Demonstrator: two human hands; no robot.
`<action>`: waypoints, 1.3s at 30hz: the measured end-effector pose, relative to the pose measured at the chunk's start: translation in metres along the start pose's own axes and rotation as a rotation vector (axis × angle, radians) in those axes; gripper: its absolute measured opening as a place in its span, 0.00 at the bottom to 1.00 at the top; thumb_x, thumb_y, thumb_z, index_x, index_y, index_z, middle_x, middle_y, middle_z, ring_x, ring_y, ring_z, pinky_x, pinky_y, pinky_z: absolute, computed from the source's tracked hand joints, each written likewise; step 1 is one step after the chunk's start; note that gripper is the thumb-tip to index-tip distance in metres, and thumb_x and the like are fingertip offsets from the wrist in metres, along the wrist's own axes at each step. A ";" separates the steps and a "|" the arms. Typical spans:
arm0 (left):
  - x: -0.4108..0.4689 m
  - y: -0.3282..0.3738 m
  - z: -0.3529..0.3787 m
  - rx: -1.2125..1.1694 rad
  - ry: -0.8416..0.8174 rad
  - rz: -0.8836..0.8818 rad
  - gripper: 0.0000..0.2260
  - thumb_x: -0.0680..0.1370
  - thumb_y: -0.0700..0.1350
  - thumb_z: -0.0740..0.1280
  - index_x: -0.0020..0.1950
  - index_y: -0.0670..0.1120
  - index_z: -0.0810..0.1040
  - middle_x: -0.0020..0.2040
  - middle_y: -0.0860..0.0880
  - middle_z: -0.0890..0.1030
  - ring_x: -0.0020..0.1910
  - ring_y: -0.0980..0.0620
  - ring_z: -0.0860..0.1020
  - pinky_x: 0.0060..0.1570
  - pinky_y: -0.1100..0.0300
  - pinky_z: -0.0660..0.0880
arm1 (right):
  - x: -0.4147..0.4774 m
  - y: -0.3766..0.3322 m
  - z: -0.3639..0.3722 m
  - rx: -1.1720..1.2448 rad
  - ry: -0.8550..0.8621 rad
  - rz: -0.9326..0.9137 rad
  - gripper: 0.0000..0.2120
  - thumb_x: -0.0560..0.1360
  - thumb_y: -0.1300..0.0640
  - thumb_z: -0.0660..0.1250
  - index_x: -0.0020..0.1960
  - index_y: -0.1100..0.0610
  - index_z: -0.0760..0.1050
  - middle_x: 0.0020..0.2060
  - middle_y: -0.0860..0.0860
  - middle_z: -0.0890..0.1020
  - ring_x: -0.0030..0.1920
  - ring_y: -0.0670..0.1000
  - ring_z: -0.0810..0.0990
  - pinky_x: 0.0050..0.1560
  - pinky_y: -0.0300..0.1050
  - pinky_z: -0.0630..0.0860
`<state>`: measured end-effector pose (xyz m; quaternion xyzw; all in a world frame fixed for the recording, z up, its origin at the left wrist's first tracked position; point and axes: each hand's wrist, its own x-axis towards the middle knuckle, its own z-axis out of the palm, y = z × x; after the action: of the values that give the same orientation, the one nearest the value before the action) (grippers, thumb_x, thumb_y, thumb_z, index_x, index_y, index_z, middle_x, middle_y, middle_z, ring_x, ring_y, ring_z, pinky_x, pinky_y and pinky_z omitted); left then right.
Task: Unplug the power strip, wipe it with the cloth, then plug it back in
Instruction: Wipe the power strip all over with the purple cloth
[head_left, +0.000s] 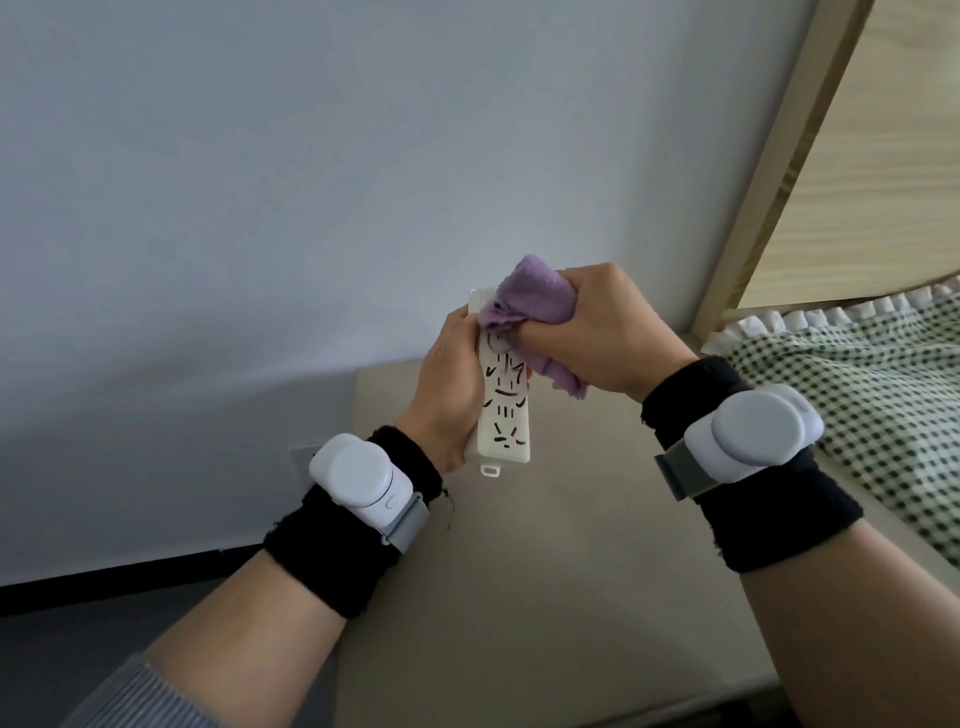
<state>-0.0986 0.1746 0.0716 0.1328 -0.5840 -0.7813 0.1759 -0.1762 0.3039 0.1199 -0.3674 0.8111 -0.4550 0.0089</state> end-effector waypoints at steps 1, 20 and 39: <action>0.000 0.001 0.000 0.005 0.005 0.005 0.13 0.82 0.47 0.56 0.58 0.40 0.74 0.44 0.38 0.76 0.38 0.43 0.75 0.37 0.51 0.73 | 0.000 0.000 0.001 -0.002 -0.006 0.001 0.09 0.70 0.60 0.69 0.34 0.62 0.77 0.24 0.56 0.82 0.21 0.57 0.80 0.23 0.41 0.76; 0.003 0.002 -0.012 -0.072 -0.043 -0.054 0.22 0.81 0.50 0.57 0.63 0.33 0.75 0.46 0.40 0.82 0.33 0.46 0.80 0.31 0.56 0.76 | 0.007 0.002 -0.014 0.289 0.284 0.082 0.18 0.72 0.51 0.74 0.32 0.63 0.79 0.19 0.53 0.78 0.16 0.51 0.73 0.23 0.41 0.74; 0.011 -0.003 -0.014 -0.051 -0.350 0.039 0.27 0.81 0.46 0.46 0.36 0.35 0.78 0.36 0.34 0.78 0.39 0.36 0.77 0.52 0.45 0.69 | 0.006 -0.011 0.023 0.084 0.059 -0.019 0.19 0.76 0.52 0.73 0.32 0.62 0.77 0.21 0.55 0.80 0.19 0.54 0.76 0.25 0.44 0.76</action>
<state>-0.1033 0.1587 0.0643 -0.0211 -0.5881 -0.8035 0.0900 -0.1665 0.2799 0.1164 -0.3607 0.7877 -0.4993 -0.0041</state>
